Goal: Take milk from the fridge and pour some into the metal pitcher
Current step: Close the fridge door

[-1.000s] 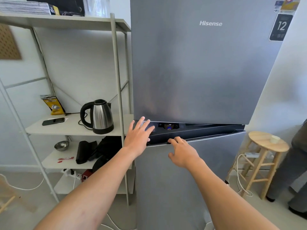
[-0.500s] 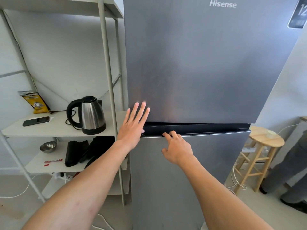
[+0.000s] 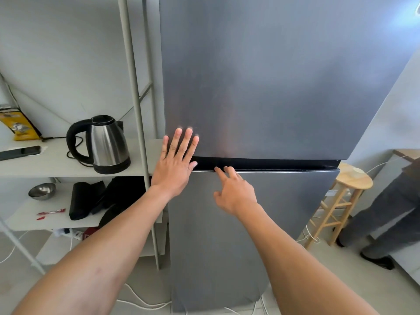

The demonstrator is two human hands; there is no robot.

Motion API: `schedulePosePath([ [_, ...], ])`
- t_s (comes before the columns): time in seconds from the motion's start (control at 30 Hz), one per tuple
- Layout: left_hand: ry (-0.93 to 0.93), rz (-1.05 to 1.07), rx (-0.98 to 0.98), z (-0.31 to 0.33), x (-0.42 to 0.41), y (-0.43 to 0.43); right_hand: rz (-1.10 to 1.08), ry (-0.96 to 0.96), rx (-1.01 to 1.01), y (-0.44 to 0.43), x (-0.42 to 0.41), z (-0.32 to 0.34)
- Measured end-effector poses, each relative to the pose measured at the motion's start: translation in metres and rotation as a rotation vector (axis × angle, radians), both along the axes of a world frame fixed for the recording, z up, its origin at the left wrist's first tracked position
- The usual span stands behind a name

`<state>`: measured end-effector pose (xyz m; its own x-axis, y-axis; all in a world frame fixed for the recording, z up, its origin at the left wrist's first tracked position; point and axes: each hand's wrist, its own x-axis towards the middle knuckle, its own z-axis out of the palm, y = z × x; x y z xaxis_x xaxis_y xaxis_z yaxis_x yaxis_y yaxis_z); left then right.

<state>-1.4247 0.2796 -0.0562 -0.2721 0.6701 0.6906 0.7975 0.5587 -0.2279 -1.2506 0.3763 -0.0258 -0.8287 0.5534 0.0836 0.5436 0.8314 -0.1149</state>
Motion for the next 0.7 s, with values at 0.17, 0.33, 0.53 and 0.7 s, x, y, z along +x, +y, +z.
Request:
schedulePosePath([
  [0.17, 0.016, -0.029, 0.061, -0.007, -0.008, 0.006, -0.005, 0.008, 0.004, 0.002, -0.005, -0.001],
  [0.33, 0.03, -0.079, 0.126, -0.014, -0.014, 0.012, -0.008, 0.01, 0.005, 0.003, -0.008, -0.001],
  [0.53, 0.065, -0.124, 0.23, -0.023, -0.021, 0.019, -0.013, 0.0, 0.022, 0.005, -0.008, -0.001],
  [0.7, 0.099, -0.132, 0.288, -0.029, -0.024, 0.024, -0.017, 0.01, 0.012, 0.005, -0.008, -0.004],
])
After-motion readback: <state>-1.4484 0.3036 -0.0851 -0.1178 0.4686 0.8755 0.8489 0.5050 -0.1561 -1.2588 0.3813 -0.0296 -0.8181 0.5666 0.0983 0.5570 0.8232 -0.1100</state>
